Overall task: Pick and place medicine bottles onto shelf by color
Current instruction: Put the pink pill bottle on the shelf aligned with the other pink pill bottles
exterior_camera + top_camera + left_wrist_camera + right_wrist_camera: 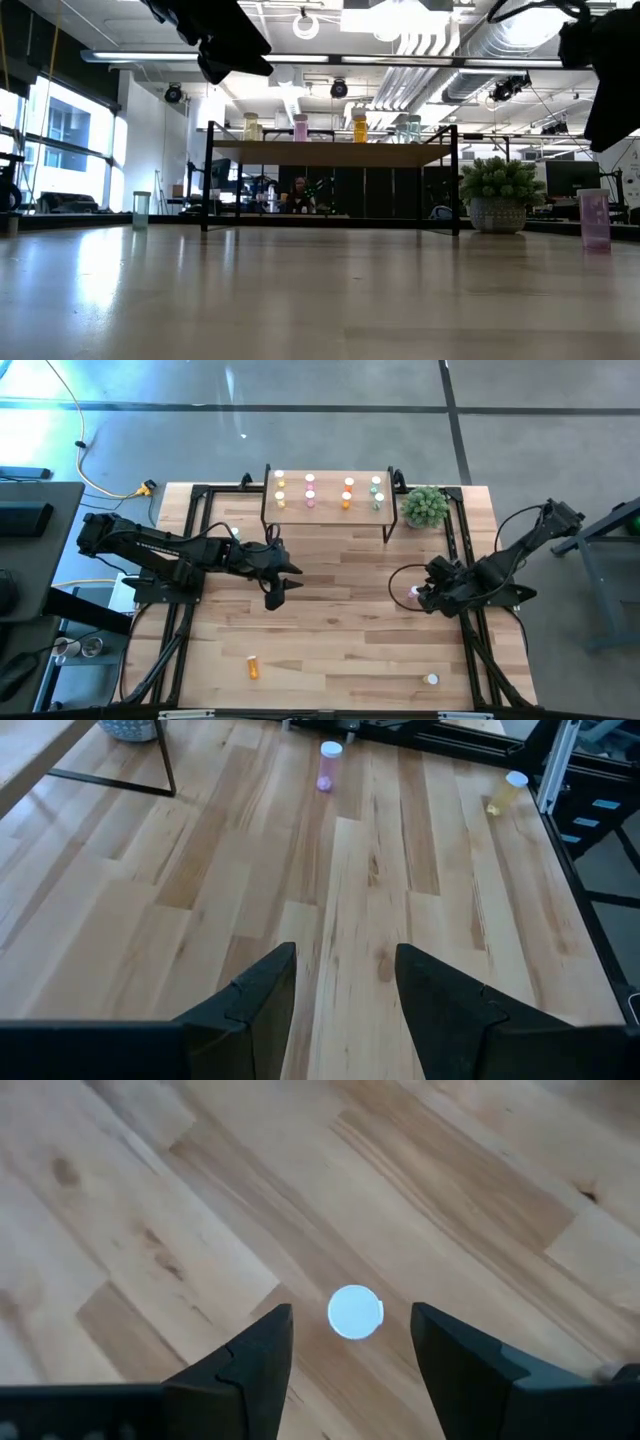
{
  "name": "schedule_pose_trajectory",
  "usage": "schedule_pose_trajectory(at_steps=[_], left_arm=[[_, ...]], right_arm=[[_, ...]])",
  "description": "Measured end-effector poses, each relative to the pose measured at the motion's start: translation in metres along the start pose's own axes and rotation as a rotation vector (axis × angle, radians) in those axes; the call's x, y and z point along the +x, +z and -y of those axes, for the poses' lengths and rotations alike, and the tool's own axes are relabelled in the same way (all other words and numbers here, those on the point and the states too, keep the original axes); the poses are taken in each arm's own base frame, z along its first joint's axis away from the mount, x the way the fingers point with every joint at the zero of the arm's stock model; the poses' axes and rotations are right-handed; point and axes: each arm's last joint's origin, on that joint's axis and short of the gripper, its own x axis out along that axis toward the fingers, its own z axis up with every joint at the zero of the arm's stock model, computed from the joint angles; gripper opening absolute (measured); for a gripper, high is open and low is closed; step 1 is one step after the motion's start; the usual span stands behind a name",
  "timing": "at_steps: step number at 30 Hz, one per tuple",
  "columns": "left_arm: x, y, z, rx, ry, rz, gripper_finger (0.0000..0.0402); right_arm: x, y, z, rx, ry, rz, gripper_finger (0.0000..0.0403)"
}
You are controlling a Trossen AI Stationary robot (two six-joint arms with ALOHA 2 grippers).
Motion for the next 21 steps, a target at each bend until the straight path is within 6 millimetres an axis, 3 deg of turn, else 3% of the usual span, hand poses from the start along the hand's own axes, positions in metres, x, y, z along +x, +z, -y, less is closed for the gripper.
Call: schedule_pose_trajectory(at_steps=[10, 21], left_arm=[[0.0, 0.0, 0.0, -0.001, 0.0, -0.001, 0.0161], [0.0, 0.0, 0.0, 0.001, -0.001, -0.001, 0.0161]], right_arm=[[0.025, 0.001, -0.018, 0.041, -0.08, -0.065, 0.0196], [0.042, 0.005, -0.021, 0.075, -0.166, -0.109, 0.0196]])
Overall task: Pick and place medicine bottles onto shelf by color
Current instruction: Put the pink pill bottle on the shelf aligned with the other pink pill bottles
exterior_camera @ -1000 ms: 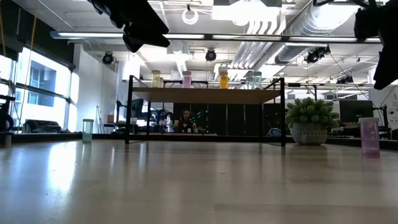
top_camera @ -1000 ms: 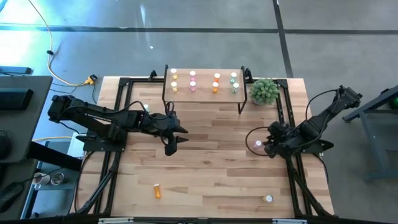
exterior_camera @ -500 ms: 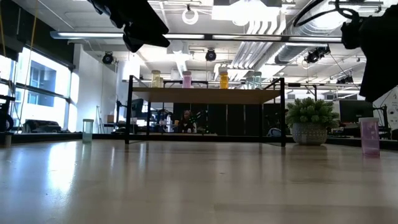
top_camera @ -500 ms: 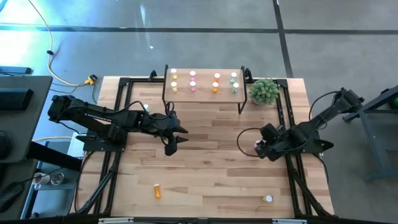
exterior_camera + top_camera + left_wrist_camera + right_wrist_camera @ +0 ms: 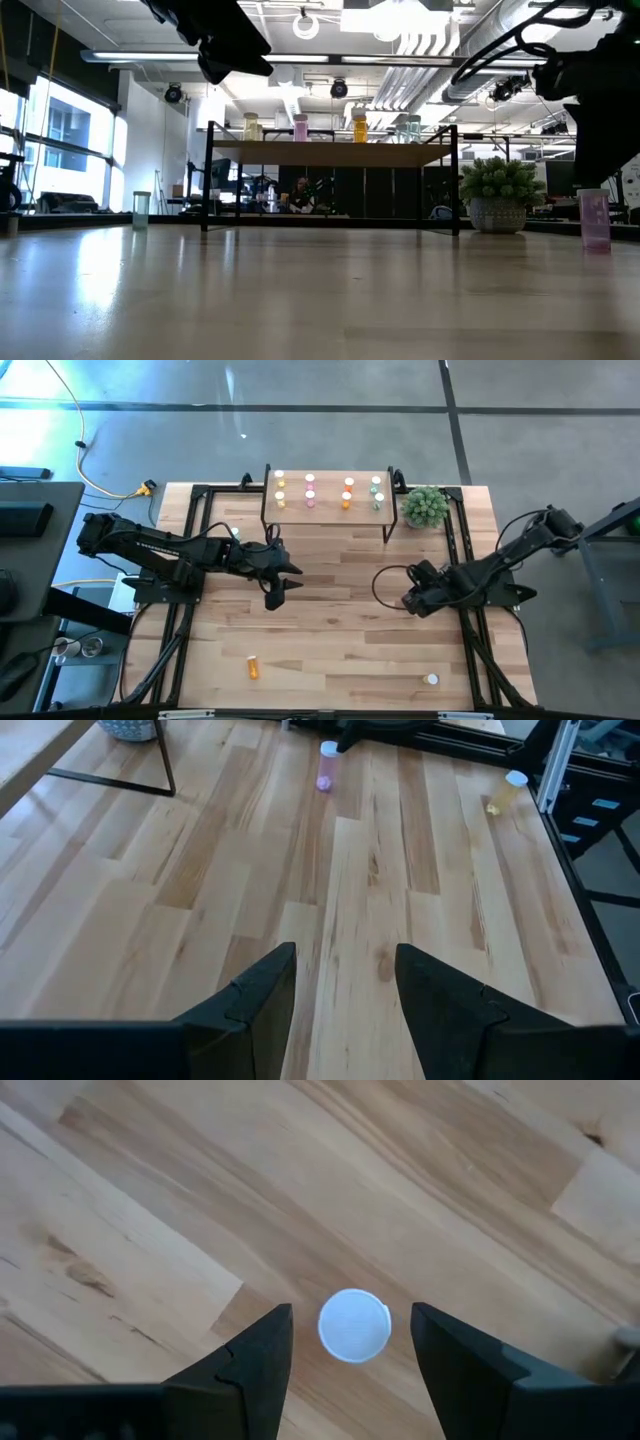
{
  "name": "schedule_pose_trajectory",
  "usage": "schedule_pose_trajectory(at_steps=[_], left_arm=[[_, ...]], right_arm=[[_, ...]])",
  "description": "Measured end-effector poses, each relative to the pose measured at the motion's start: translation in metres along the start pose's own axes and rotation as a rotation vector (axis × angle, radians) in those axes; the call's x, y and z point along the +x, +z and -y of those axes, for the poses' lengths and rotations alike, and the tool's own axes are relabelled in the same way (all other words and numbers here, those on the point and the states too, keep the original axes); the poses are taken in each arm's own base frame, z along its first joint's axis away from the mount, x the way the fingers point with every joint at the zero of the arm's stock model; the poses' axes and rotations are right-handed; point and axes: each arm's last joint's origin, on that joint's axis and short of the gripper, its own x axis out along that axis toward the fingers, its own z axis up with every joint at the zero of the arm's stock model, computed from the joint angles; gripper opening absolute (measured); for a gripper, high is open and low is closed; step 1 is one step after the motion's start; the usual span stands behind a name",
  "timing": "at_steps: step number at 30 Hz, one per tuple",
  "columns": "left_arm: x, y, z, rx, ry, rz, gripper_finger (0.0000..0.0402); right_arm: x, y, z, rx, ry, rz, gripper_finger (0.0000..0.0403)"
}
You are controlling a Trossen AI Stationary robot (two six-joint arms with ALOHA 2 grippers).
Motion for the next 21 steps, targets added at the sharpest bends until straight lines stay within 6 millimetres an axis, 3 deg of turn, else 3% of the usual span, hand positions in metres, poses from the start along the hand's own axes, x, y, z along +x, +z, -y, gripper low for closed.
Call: schedule_pose_trajectory(at_steps=[21], left_arm=[[0.0, -0.004, -0.001, 0.012, 0.011, -0.044, 0.0161]], right_arm=[[0.019, -0.002, 0.002, 0.047, 0.018, -0.049, 0.0194]])
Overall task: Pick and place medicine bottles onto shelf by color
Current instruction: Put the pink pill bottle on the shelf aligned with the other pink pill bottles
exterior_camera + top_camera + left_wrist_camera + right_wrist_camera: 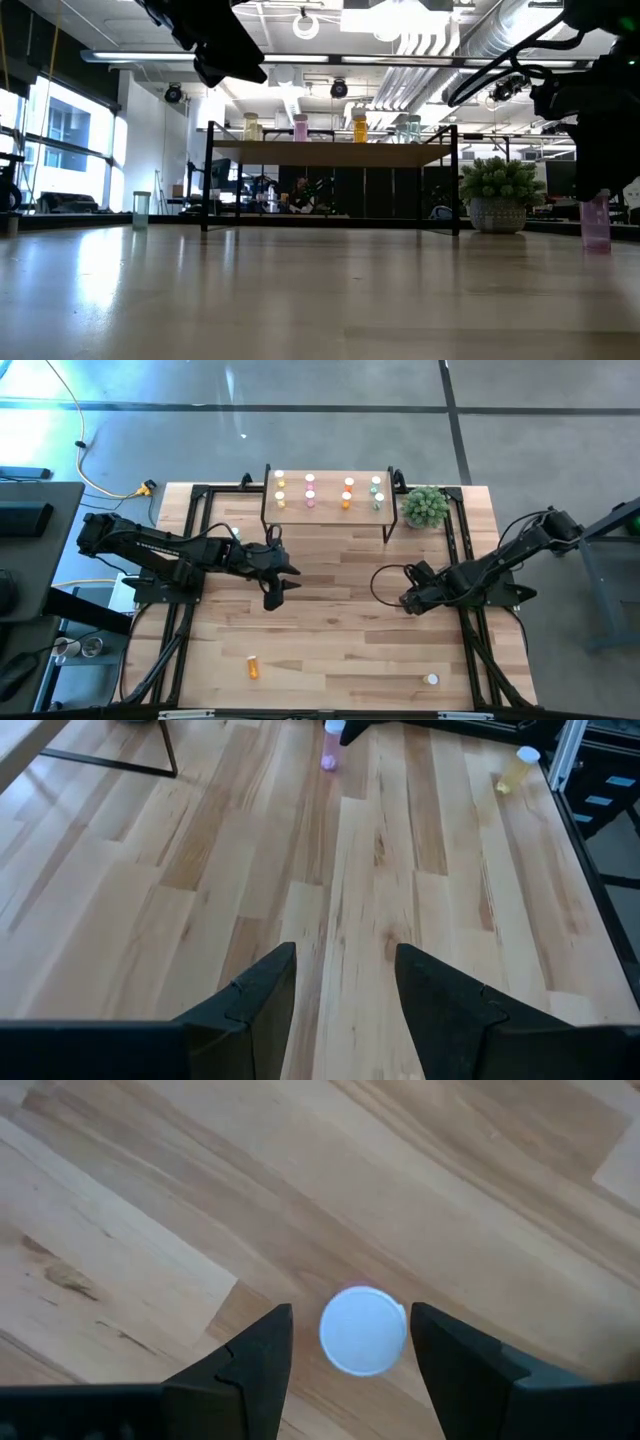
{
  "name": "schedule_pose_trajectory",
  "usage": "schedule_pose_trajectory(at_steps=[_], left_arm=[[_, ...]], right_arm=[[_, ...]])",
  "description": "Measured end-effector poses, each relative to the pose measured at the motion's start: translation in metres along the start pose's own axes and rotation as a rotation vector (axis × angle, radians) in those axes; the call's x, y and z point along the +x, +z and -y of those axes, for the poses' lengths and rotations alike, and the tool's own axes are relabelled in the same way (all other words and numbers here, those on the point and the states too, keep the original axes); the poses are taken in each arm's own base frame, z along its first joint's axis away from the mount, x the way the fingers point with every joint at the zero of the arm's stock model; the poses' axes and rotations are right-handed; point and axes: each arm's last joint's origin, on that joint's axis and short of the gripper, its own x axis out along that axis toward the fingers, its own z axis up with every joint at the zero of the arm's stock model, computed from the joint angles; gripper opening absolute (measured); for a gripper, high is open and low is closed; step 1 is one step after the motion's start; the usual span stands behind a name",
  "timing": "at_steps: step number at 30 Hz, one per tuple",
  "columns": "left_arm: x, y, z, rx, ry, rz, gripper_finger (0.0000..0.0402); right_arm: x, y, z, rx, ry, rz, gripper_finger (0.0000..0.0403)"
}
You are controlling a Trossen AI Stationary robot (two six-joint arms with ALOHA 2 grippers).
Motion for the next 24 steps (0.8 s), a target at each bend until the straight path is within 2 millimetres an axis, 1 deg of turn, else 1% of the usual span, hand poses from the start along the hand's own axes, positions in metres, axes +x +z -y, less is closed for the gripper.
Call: schedule_pose_trajectory(at_steps=[3, 10, 13, 20, 24], left_arm=[[0.0, 0.0, 0.0, 0.0, 0.0, 0.0, 0.0161], [0.0, 0.0, 0.0, 0.0, 0.001, 0.0, 0.0161], [0.0, 0.0, 0.0, 0.0, 0.001, 0.0, 0.0161], [0.0, 0.0, 0.0, 0.0, 0.0, 0.0, 0.0161], [0.0, -0.001, 0.0, 0.002, 0.002, -0.005, 0.0168]], right_arm=[[0.0, 0.0, 0.0, 0.0, 0.005, -0.004, 0.0182], [0.0, -0.001, 0.0, -0.002, 0.008, -0.024, 0.0127], [0.0, -0.001, -0.001, -0.002, 0.009, -0.024, 0.0112], [-0.001, 0.0, -0.003, -0.004, 0.027, -0.021, 0.0106], [-0.006, 0.004, -0.013, -0.029, 0.117, -0.001, 0.0105]])
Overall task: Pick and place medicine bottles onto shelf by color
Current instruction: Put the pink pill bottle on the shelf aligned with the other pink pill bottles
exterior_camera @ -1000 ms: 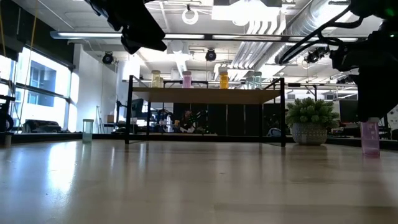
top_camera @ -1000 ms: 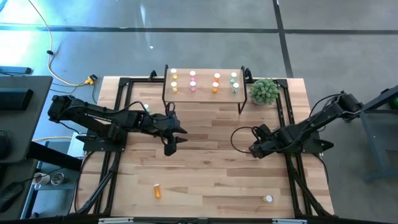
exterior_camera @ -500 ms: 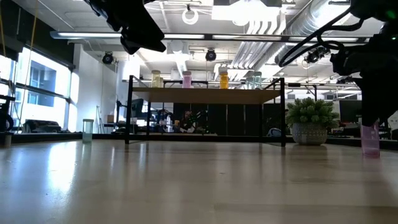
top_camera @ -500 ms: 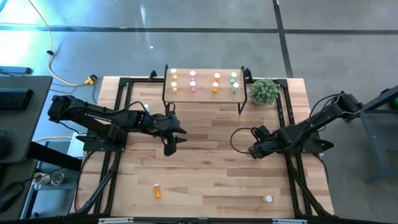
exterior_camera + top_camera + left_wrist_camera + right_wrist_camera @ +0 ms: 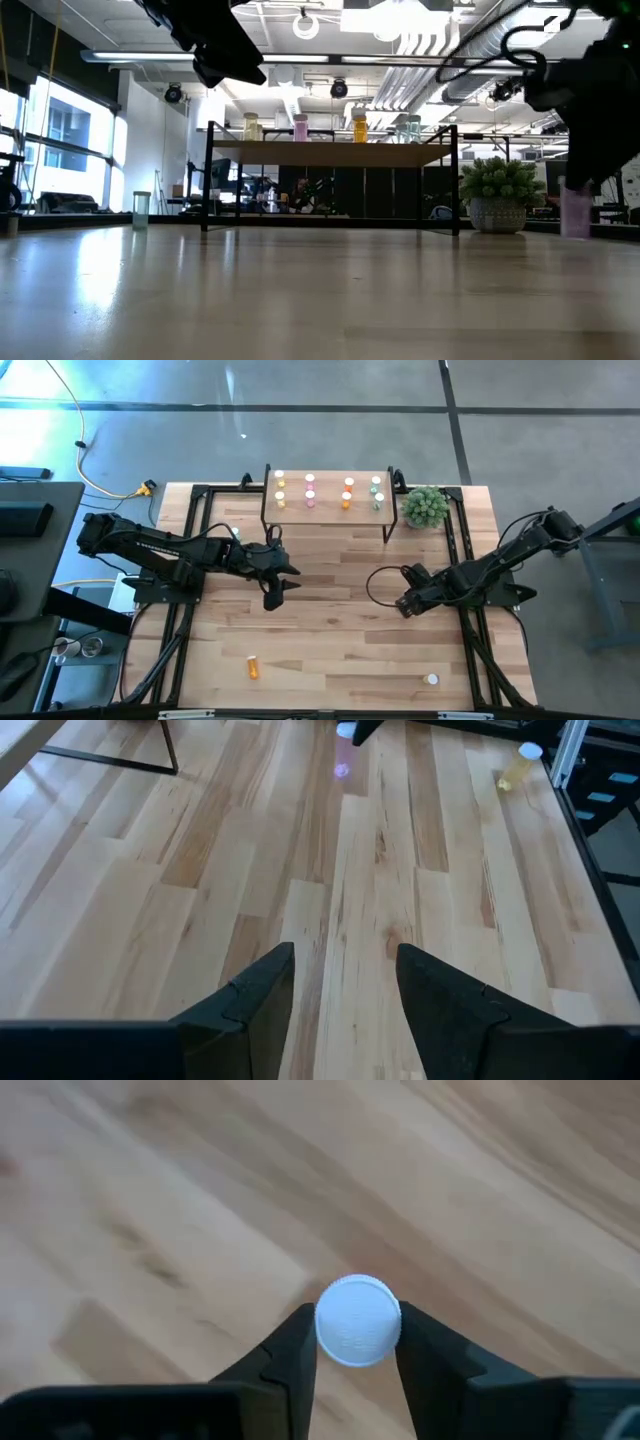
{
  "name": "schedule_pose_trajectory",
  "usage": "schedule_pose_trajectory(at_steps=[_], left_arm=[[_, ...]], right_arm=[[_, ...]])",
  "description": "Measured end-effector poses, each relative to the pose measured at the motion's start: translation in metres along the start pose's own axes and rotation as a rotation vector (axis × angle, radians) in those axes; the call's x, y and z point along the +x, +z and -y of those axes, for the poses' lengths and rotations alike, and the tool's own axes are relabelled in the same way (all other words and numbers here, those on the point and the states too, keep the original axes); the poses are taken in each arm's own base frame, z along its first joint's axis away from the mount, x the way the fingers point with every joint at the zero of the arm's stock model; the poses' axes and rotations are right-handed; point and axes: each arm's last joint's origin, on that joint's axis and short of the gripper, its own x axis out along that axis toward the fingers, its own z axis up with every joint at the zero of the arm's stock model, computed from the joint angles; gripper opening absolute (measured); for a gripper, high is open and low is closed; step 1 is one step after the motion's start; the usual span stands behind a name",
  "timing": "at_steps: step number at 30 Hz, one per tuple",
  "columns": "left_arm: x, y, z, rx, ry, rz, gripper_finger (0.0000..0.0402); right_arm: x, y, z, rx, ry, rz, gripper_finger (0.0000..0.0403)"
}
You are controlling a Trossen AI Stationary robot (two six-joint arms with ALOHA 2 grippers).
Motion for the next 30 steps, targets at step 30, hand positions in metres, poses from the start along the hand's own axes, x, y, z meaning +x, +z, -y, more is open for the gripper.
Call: schedule_pose_trajectory(at_steps=[30], left_arm=[[0.001, 0.016, -0.03, 0.026, 0.058, 0.108, 0.0239]], right_arm=[[-0.042, 0.114, -0.042, -0.29, 0.407, 0.382, 0.0104]])
